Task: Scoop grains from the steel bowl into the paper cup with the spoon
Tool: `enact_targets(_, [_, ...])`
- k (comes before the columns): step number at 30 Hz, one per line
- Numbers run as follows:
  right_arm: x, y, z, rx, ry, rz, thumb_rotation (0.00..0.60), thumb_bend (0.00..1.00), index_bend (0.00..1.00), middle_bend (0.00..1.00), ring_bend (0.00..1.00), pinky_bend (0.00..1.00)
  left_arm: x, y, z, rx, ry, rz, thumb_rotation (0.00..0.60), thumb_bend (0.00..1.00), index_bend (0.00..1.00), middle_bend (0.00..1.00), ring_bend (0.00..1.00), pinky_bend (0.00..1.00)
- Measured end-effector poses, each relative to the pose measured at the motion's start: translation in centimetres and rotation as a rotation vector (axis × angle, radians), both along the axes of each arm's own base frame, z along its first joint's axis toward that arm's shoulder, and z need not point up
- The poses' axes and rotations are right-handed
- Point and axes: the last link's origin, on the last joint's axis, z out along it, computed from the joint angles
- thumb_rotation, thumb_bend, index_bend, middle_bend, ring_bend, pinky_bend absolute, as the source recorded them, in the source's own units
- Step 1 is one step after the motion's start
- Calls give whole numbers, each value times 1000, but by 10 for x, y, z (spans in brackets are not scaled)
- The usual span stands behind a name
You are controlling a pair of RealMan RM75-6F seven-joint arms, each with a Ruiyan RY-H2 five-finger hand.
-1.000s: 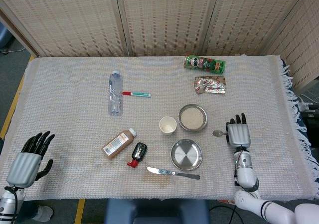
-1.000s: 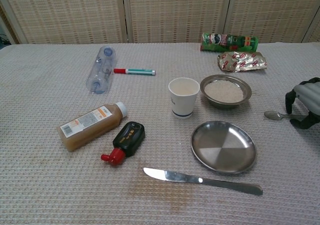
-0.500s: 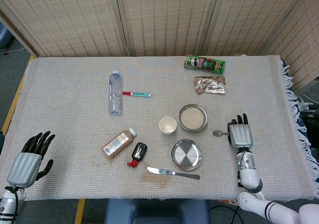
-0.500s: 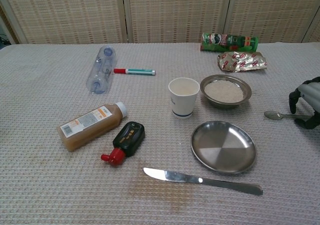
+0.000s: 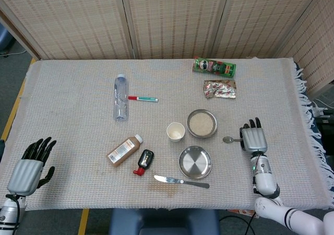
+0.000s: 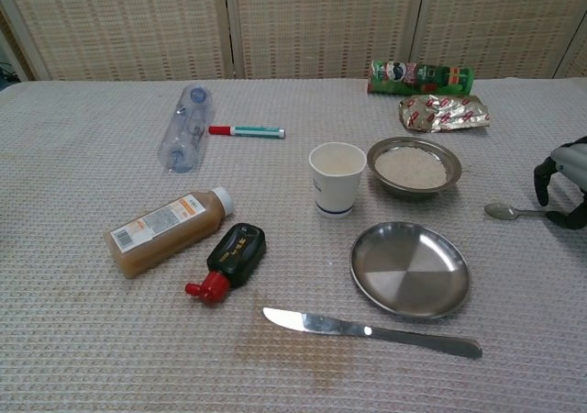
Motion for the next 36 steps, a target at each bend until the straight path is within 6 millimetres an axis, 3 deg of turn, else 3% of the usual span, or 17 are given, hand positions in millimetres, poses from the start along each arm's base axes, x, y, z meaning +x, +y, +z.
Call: enact_targets(36, [1, 3, -7, 28, 28, -9, 600, 312, 544, 311, 93, 14, 1, -2, -2, -12, 11, -1, 600, 432, 0, 0, 0, 119])
